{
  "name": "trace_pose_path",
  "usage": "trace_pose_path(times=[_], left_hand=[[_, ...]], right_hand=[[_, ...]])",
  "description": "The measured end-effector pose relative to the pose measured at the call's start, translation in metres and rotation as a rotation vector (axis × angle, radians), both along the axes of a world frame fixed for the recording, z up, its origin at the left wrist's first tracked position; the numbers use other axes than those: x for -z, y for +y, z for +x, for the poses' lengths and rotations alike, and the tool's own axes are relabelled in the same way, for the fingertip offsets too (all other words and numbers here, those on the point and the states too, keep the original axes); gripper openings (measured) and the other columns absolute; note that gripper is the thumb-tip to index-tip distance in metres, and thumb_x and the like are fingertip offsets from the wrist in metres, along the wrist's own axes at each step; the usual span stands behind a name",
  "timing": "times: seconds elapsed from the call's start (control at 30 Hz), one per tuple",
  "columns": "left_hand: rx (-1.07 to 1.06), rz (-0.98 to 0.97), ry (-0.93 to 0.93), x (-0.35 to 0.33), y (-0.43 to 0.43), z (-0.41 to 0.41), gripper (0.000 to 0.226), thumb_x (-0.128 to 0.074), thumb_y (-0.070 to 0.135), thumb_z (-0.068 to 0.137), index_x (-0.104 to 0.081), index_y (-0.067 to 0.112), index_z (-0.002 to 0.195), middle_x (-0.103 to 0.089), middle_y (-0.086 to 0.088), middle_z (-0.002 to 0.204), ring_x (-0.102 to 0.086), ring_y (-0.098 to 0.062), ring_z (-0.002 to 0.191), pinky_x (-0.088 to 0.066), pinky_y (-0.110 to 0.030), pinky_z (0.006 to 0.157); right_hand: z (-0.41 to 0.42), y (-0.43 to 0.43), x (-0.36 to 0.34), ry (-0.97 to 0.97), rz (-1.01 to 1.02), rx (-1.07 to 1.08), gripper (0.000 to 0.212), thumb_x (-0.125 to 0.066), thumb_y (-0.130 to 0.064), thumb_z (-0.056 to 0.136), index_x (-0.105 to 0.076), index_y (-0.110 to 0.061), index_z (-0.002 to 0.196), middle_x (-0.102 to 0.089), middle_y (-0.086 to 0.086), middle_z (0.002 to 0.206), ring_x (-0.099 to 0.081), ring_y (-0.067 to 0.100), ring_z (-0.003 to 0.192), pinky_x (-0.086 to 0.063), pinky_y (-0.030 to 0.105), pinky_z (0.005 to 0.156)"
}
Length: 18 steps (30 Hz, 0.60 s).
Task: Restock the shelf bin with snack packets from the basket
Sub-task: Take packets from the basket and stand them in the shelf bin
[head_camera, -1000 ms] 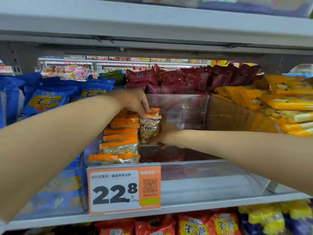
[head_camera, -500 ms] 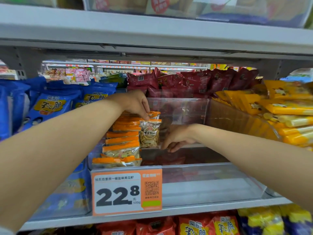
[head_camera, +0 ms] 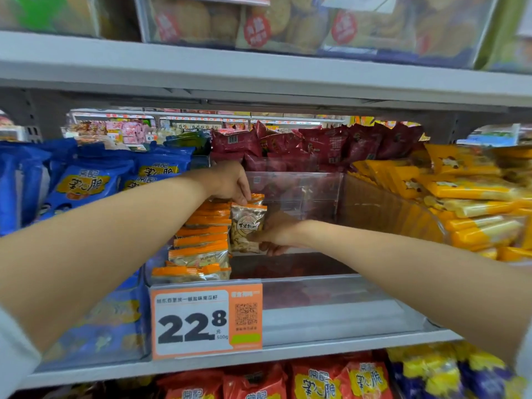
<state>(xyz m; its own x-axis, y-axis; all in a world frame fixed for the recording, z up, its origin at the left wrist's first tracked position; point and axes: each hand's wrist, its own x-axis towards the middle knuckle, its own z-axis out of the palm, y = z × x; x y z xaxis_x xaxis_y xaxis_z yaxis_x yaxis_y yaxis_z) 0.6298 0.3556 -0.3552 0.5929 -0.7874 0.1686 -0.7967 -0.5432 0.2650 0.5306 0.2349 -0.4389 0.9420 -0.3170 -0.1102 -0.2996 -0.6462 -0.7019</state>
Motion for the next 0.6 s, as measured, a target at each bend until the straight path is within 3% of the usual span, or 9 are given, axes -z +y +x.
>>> trace_pose_path(times=[0.1, 0.23, 0.33, 0.47, 0.6], left_hand=[[-0.007, 0.006, -0.031, 0.001, -0.001, 0.004, 0.015, -0.080, 0.011, 0.077, -0.077, 0.018, 0.089, -0.072, 0.003, 0.092, -0.064, -0.013, 0.090, -0.052, -0.031, 0.082], [-0.047, 0.061, -0.106, 0.001, -0.001, 0.006, 0.012, -0.079, 0.010, 0.078, -0.075, 0.018, 0.086, -0.070, 0.002, 0.100, -0.060, -0.013, 0.093, -0.047, -0.026, 0.079], [-0.027, 0.037, -0.040, -0.002, -0.001, 0.005, 0.014, -0.078, 0.011, 0.079, -0.075, 0.015, 0.092, -0.069, 0.002, 0.098, -0.059, -0.011, 0.090, -0.045, -0.025, 0.076], [0.008, -0.017, 0.004, -0.007, 0.004, 0.005, 0.021, -0.079, 0.023, 0.079, -0.075, 0.015, 0.098, -0.069, 0.004, 0.095, -0.061, -0.012, 0.096, -0.048, -0.027, 0.087], [0.031, -0.016, 0.041, -0.006, 0.005, 0.004, 0.024, -0.080, 0.035, 0.075, -0.076, 0.020, 0.092, -0.069, 0.008, 0.095, -0.060, -0.008, 0.094, -0.049, -0.029, 0.088]], right_hand=[[0.003, 0.001, 0.002, -0.042, 0.003, 0.029, 0.030, -0.070, -0.035, 0.088, -0.063, -0.006, 0.088, -0.067, 0.007, 0.074, -0.063, 0.012, 0.058, -0.060, 0.024, 0.065], [0.000, 0.001, -0.002, -0.001, 0.105, -0.017, 0.026, -0.073, -0.027, 0.087, -0.064, -0.004, 0.096, -0.070, 0.011, 0.081, -0.067, 0.012, 0.059, -0.060, 0.024, 0.068], [-0.005, -0.004, -0.006, 0.006, 0.144, -0.047, 0.028, -0.074, -0.024, 0.085, -0.065, -0.002, 0.100, -0.071, 0.014, 0.090, -0.068, 0.015, 0.067, -0.060, 0.023, 0.071], [-0.007, -0.008, -0.007, 0.001, 0.174, -0.086, 0.025, -0.077, -0.028, 0.083, -0.065, -0.007, 0.090, -0.070, 0.009, 0.083, -0.066, 0.012, 0.062, -0.058, 0.020, 0.065], [-0.004, -0.013, -0.007, -0.024, 0.186, -0.073, 0.032, -0.075, -0.032, 0.084, -0.065, -0.005, 0.098, -0.070, 0.009, 0.084, -0.065, 0.012, 0.063, -0.058, 0.022, 0.070]])
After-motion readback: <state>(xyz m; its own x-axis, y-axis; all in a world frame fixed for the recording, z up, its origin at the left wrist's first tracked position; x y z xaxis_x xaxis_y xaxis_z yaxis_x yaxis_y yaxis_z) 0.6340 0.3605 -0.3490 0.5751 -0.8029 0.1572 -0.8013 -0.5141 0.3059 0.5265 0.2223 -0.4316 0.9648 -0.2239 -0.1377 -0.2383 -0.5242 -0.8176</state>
